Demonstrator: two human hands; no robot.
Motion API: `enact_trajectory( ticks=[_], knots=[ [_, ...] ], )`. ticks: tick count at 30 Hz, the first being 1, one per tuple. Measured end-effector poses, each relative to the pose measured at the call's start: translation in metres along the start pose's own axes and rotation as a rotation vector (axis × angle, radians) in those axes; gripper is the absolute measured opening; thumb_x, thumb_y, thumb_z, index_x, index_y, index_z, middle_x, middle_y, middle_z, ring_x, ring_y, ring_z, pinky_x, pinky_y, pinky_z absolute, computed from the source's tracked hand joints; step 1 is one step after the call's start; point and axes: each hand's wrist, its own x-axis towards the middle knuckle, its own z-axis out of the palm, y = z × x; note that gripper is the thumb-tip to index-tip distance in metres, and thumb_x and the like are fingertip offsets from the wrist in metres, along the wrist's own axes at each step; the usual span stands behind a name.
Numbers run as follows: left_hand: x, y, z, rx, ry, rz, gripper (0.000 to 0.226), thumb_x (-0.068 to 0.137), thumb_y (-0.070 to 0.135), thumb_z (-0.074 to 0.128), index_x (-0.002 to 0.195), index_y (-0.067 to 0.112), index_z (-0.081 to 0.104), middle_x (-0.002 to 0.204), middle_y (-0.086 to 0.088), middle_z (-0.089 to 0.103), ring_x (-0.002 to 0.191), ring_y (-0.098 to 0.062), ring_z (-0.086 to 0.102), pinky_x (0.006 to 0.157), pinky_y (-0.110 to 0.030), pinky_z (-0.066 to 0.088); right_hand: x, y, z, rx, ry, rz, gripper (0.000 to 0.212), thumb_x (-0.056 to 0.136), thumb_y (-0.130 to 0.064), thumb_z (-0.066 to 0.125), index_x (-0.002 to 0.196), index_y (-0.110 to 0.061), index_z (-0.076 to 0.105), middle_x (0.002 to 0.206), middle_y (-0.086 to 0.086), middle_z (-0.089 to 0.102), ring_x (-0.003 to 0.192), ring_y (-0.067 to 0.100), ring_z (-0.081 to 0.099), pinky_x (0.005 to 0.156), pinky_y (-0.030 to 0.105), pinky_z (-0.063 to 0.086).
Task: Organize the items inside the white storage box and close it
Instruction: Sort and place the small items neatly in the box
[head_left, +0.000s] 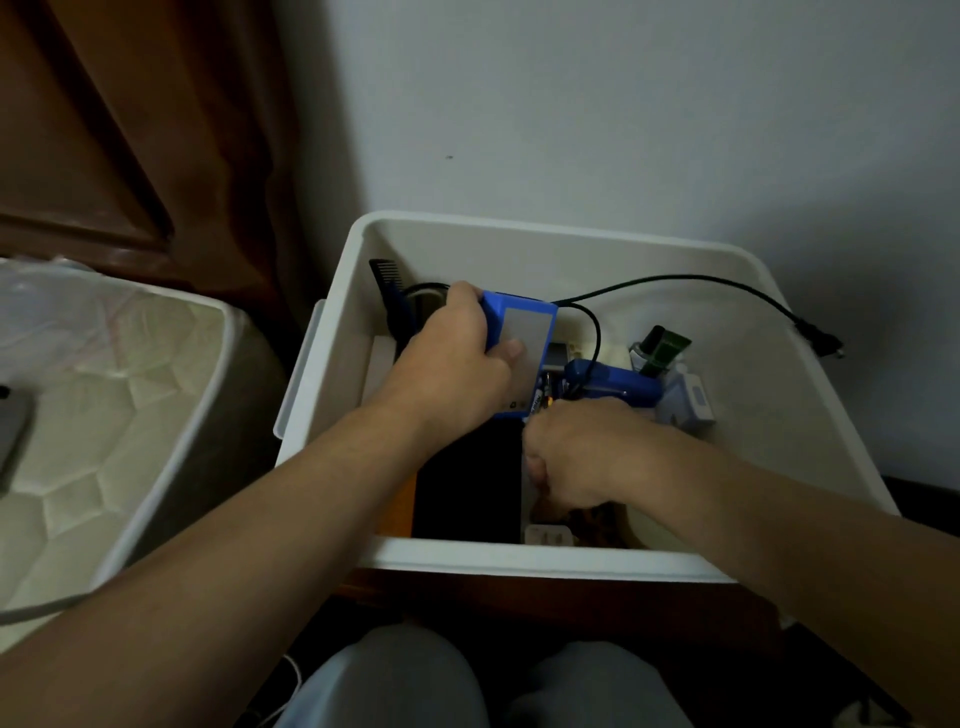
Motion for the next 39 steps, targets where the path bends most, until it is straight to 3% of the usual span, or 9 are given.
enact_trajectory(
  ticks=[5,9,14,20,26,29,32,36,39],
  knots=[
    [0.002,-0.003,-0.002,-0.015,0.042,-0.006,0.03,0.101,0.033,0.066,0.118,0.033,0.041,0.097,0.021,0.052,0.099,-0.008,0.055,0.066,-0.016,0.042,0.004,-0.012,0.004,-0.133,-0.024,-0.007,0.028,0.095,-0.014,0.073,0.121,-0.013,0.062,0.113,0.006,0.062,0.106,0.025,0.064,0.09,0.043,0.058],
    [0.003,-0.004,-0.002,0.009,0.075,0.022,0.03,0.101,0.034,0.066,0.116,0.032,0.041,0.093,0.023,0.05,0.094,-0.008,0.054,0.075,-0.025,0.044,0.007,-0.014,0.008,-0.223,0.022,-0.028,0.037,0.098,-0.013,0.069,0.133,-0.009,0.058,0.129,0.01,0.06,0.117,0.028,0.062,0.088,0.042,0.053],
    [0.004,-0.004,-0.002,-0.038,0.083,0.028,0.028,0.101,0.032,0.066,0.116,0.032,0.042,0.096,0.023,0.053,0.093,-0.007,0.057,0.081,-0.03,0.05,0.013,-0.011,0.01,-0.203,0.092,0.048,0.036,0.095,-0.015,0.073,0.128,-0.012,0.062,0.126,0.008,0.063,0.112,0.027,0.066,0.074,0.039,0.048],
    [0.003,-0.004,-0.002,-0.051,0.072,0.034,0.03,0.101,0.033,0.065,0.117,0.034,0.04,0.098,0.022,0.053,0.096,-0.006,0.056,0.078,-0.026,0.05,0.031,-0.008,0.026,-0.077,0.07,0.096,0.029,0.095,-0.013,0.071,0.123,-0.011,0.062,0.123,0.009,0.066,0.109,0.024,0.066,0.078,0.035,0.049],
    [-0.001,0.001,-0.003,-0.077,0.035,0.055,0.034,0.102,0.033,0.064,0.128,0.029,0.042,0.116,0.012,0.06,0.108,-0.013,0.06,0.091,-0.036,0.057,0.063,-0.001,0.042,-0.021,0.072,0.204,0.041,0.084,-0.023,0.082,0.119,-0.015,0.063,0.079,0.001,0.047,0.063,0.015,0.045,0.056,0.033,0.042],
    [-0.001,0.0,-0.002,-0.087,0.03,0.062,0.032,0.102,0.033,0.064,0.125,0.032,0.041,0.112,0.016,0.06,0.103,-0.008,0.06,0.084,-0.03,0.055,0.07,0.001,0.044,-0.007,0.017,0.208,0.046,0.085,-0.023,0.081,0.125,-0.014,0.062,0.105,0.006,0.064,0.075,0.02,0.055,0.061,0.034,0.045],
    [-0.001,0.001,-0.002,-0.109,0.031,0.063,0.03,0.103,0.033,0.064,0.12,0.036,0.04,0.108,0.018,0.058,0.097,-0.004,0.059,0.074,-0.02,0.051,0.065,-0.001,0.04,0.045,0.003,0.196,0.043,0.084,-0.016,0.082,0.123,-0.014,0.063,0.082,0.002,0.051,0.064,0.015,0.047,0.058,0.032,0.045],
    [-0.003,0.005,-0.003,-0.121,0.069,0.078,0.031,0.102,0.032,0.064,0.125,0.032,0.043,0.113,0.016,0.061,0.11,-0.012,0.062,0.094,-0.037,0.057,0.031,0.006,0.016,0.271,0.022,0.132,0.023,0.089,-0.021,0.08,0.112,-0.017,0.075,0.091,0.001,0.076,0.081,0.017,0.072,0.076,0.032,0.062],
    [-0.004,0.006,-0.005,-0.151,0.11,0.097,0.029,0.103,0.031,0.063,0.125,0.032,0.044,0.113,0.018,0.062,0.109,-0.009,0.061,0.099,-0.042,0.056,-0.007,0.032,-0.008,0.648,0.112,0.028,0.012,0.095,-0.024,0.076,0.106,-0.02,0.079,0.077,0.005,0.079,0.062,0.014,0.072,0.053,0.021,0.054]
  ],
)
